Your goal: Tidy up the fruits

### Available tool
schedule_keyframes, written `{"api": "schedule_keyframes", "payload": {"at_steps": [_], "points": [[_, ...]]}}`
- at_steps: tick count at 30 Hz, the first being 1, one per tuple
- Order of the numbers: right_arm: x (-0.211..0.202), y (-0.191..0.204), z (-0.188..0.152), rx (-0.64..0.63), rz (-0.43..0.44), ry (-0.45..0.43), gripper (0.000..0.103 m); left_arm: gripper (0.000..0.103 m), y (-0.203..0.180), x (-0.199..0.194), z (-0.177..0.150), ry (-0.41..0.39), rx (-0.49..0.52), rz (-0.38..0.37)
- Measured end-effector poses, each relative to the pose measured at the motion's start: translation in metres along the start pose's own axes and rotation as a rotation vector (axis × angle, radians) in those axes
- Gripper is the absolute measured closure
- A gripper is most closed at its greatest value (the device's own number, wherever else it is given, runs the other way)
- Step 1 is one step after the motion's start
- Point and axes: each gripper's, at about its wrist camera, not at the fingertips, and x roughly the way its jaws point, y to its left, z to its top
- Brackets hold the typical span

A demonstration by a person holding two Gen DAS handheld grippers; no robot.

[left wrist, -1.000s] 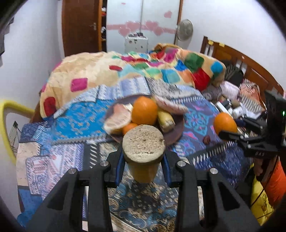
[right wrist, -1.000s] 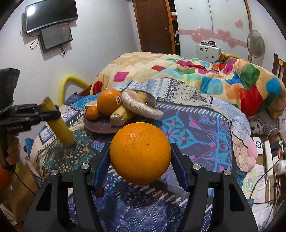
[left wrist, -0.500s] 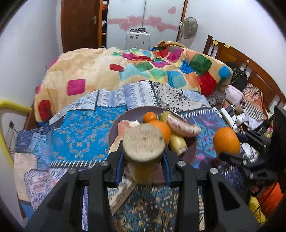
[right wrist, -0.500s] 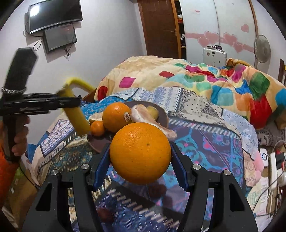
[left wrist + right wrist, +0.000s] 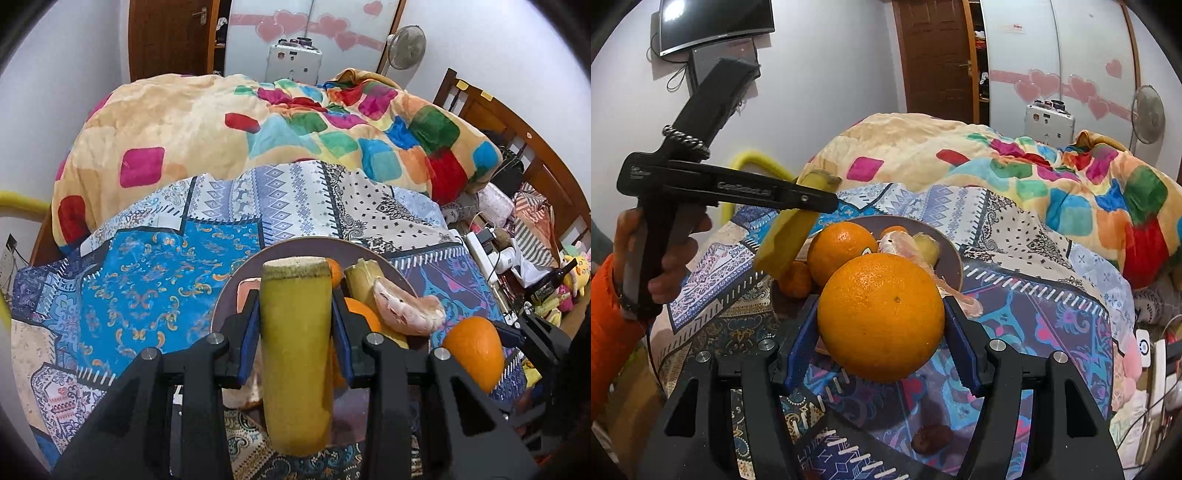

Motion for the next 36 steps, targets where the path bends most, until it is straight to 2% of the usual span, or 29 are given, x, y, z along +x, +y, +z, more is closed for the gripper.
{"api": "schedule_keyframes", "payload": {"at_steps": [6,10,13,21,25,27,33,36], "points": [[0.005,0.003,0.004,-0.008,0.001,0.009,0.042,0.067,0.008,0.010,0.001,0.003,-0.020,0.018],[0.007,0.011,0.008,-0.026,0.010,0.016,0.042,0.066,0.006,0.006,-0.002,-0.012,0.009,0.046],[0.011,0.019,0.011,-0.050,0.013,0.024,0.042,0.054,0.005,0.005,-0.006,-0.009,0.026,0.045],[0.026,0.037,0.012,-0.092,0.020,0.054,0.042,0.047,0.022,-0.005,-0.015,-0.031,0.032,0.025],[0.027,0.035,0.009,-0.084,0.026,0.063,0.042,0.047,0.043,-0.024,-0.016,-0.087,0.020,0.058],[0.027,0.035,0.009,-0.086,0.019,0.061,0.042,0.047,0.062,-0.036,-0.015,-0.121,-0.008,0.115],[0.027,0.033,0.009,-0.078,0.019,0.060,0.042,0.048,0.110,-0.052,-0.032,-0.141,-0.057,0.230],[0.027,0.034,0.007,-0.080,0.012,0.065,0.042,0.051,0.132,-0.055,-0.044,-0.139,-0.099,0.236]]}}
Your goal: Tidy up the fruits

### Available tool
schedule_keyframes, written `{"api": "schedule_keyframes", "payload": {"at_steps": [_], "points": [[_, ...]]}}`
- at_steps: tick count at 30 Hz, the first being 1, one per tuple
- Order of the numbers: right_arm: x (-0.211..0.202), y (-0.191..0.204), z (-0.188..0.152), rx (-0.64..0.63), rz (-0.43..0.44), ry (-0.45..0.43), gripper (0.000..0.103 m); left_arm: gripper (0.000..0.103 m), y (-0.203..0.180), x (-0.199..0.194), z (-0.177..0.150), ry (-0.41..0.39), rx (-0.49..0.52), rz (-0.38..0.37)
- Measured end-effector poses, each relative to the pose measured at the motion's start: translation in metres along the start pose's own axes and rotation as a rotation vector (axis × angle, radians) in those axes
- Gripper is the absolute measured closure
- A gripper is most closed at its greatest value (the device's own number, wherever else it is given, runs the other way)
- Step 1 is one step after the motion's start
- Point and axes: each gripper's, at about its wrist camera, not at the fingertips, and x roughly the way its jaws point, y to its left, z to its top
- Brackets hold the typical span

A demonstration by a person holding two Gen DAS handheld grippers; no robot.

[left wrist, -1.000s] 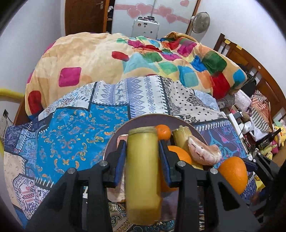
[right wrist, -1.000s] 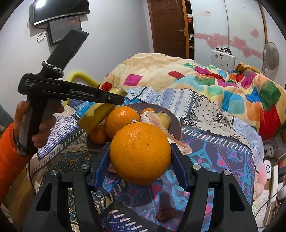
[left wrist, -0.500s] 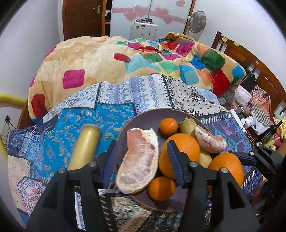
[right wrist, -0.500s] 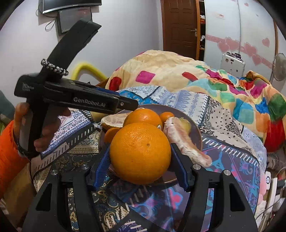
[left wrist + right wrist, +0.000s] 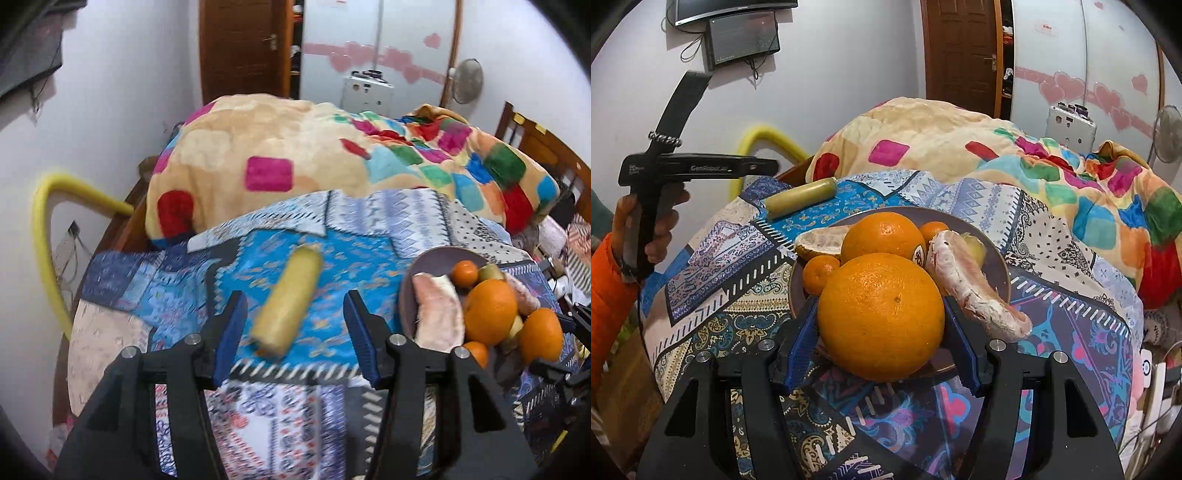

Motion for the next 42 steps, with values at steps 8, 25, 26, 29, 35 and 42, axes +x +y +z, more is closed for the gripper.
{"api": "schedule_keyframes", "payload": {"at_steps": [8,25,26,29,35,42], "points": [[0.000,0.001,-0.002,0.000,-0.004,0.010,0.042,0.051,0.016,0.031,0.000,0.074,0.006,-0.054],[-0.001,0.003,-0.007,-0.024,-0.014,-0.015,0.042,0.061,-0.033,0.112,0.017,0.191,0.185,0.090],[-0.001,0.004,-0.008,-0.027,-0.016,-0.016,0.042,0.063,-0.034,0.109,0.015,0.187,0.190,0.105],[-0.002,0.004,-0.008,-0.030,-0.016,-0.018,0.042,0.064,-0.037,0.097,0.011,0.192,0.179,0.068],[0.004,0.010,-0.003,-0.055,-0.014,-0.013,0.042,0.065,-0.065,0.053,0.009,0.179,0.187,-0.088],[0.017,0.017,0.009,-0.088,-0.032,-0.005,0.042,0.066,-0.104,0.041,0.015,0.191,0.238,-0.122]]}}
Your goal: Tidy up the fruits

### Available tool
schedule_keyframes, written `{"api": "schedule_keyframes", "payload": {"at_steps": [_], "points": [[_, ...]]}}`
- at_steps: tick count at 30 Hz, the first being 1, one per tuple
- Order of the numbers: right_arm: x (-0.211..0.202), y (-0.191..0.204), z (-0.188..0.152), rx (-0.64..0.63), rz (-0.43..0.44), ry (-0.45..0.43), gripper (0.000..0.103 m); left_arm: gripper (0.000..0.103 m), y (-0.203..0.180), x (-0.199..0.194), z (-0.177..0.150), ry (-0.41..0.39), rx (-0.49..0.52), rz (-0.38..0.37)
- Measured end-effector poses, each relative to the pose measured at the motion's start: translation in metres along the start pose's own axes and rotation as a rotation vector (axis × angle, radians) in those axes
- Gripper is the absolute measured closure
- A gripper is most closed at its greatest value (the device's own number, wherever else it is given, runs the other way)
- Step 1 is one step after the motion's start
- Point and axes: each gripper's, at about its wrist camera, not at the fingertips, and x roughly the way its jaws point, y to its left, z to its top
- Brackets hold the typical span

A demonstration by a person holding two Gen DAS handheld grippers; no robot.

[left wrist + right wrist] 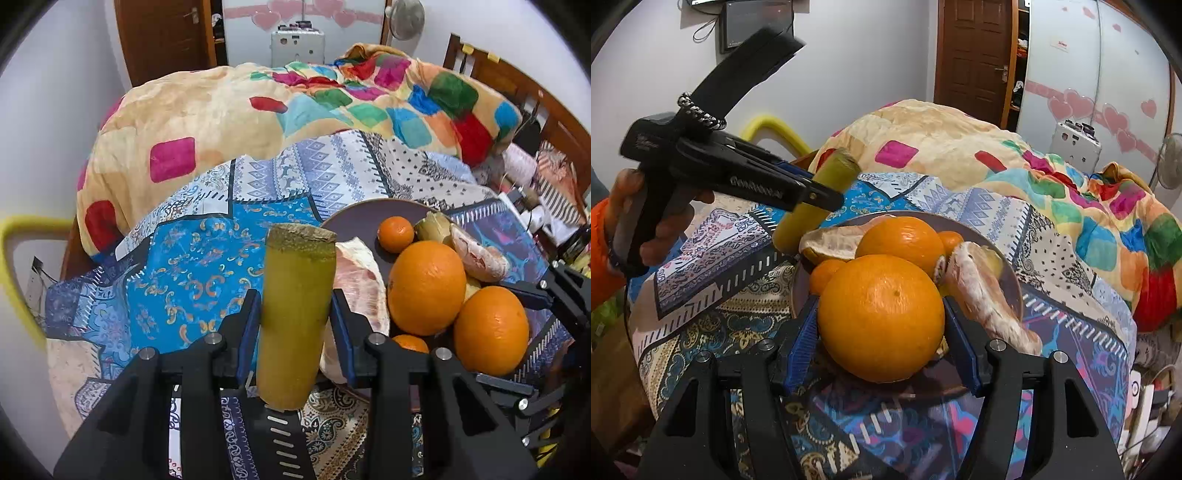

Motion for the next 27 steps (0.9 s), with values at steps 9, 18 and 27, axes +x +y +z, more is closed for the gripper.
{"api": "schedule_keyframes", "payload": {"at_steps": [9,18,27], "points": [[0.009,0.004,0.002,-0.033,0.004,-0.010,0.042,0.066,0.009,-0.021,0.005,-0.019,-0.023,-0.039],[0.010,0.008,0.002,-0.042,-0.003,-0.018,0.041,0.066,-0.011,-0.058,0.004,-0.050,0.044,-0.063],[0.010,0.000,0.003,0.002,0.021,-0.012,0.041,0.066,-0.021,-0.039,0.014,-0.004,0.029,-0.098]]}}
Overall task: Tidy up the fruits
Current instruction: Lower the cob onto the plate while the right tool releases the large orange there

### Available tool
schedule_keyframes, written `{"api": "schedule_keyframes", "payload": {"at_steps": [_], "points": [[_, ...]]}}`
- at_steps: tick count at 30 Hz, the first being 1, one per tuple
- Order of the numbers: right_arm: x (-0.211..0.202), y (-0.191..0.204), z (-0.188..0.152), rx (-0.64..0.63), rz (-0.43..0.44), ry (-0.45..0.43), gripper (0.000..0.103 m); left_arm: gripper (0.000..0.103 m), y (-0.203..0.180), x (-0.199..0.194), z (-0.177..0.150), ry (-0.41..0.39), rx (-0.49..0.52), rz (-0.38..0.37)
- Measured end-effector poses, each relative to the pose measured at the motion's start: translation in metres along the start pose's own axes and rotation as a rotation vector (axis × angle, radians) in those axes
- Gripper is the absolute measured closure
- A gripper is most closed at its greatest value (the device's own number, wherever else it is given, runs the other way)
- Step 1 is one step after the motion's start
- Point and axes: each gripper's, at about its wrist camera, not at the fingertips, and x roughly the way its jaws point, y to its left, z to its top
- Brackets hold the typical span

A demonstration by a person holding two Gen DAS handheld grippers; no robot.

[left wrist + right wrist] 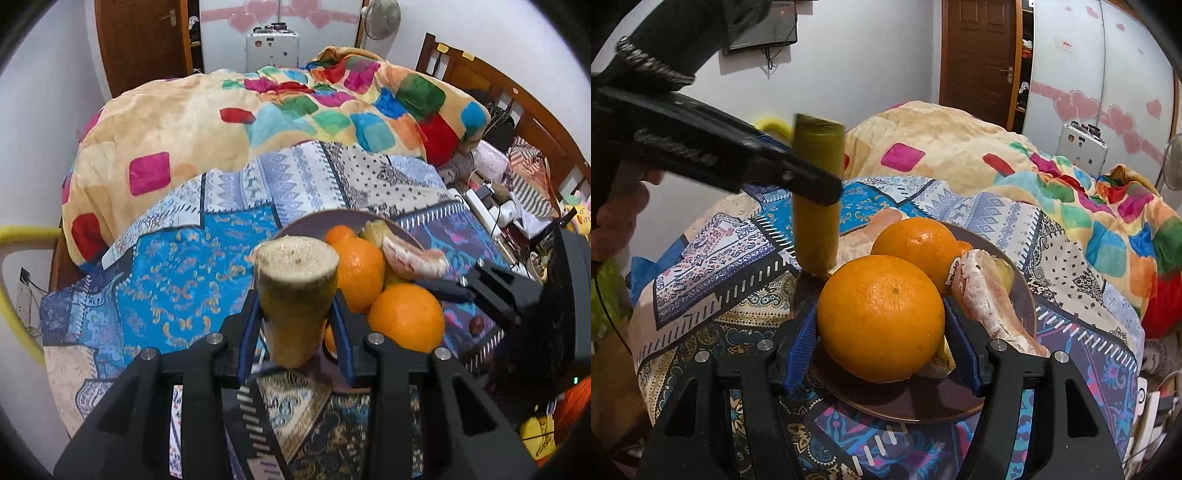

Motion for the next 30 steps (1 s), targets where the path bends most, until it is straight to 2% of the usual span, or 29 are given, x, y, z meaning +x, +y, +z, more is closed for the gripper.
{"api": "schedule_keyframes", "payload": {"at_steps": [8,19,25,30], "points": [[0.002,0.001,-0.001,-0.006,-0.004,0.002,0.041,0.066,0.005,0.029,0.015,-0.019,-0.048,0.002],[0.003,0.000,-0.003,-0.005,0.006,0.012,0.041,0.067,0.014,0.058,0.009,0.032,-0.112,-0.037],[0.002,0.000,-0.002,0.007,0.018,0.027,0.041,0.067,0.011,0.050,0.004,0.032,-0.093,-0.039],[-0.005,0.003,-0.004,0.003,0.013,0.030,0.041,0.067,0.006,0.028,-0.001,-0.032,-0.060,-0.015]]}}
